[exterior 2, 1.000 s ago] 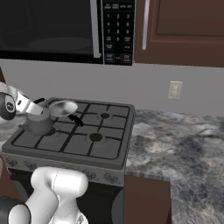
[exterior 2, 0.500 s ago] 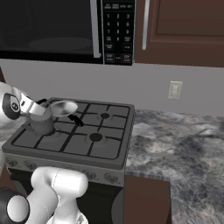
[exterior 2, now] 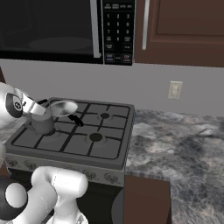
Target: Pick the kettle from the counter and place it on a stove burner. Then turn the burner on.
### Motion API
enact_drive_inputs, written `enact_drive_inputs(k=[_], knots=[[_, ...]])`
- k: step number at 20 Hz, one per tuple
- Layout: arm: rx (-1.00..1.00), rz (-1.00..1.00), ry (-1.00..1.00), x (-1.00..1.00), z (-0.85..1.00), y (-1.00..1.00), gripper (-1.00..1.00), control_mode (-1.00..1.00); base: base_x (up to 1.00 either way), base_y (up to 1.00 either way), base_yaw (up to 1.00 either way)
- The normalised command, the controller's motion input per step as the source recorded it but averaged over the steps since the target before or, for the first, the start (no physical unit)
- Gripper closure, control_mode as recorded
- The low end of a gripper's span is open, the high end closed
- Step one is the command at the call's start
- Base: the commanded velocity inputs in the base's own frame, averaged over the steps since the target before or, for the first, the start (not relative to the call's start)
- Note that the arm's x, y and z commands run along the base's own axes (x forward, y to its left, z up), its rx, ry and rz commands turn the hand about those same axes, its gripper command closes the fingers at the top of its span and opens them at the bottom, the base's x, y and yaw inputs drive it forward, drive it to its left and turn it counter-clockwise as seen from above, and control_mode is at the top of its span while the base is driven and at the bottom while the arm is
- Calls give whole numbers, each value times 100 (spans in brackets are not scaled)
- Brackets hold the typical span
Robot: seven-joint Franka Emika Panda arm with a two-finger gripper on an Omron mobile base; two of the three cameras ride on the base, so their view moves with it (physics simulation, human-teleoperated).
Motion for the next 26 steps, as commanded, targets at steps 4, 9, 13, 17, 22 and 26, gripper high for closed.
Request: enact_drive_inputs(k=[4, 9, 13, 17, 22, 26], knots=[[0, -1, 0, 21, -18, 12, 100, -100, 0, 0, 0], [0, -1, 0, 23, -16, 10, 100, -100, 0, 0, 0], [0, -1, 0, 26, -13, 4, 100, -100, 0, 0, 0], [0, 0, 0, 25, -13, 6, 100, -100, 0, 0, 0], [0, 0, 0, 20, -15, 11, 100, -100, 0, 0, 0], [0, -1, 0, 19, -17, 15, 100, -100, 0, 0, 0]])
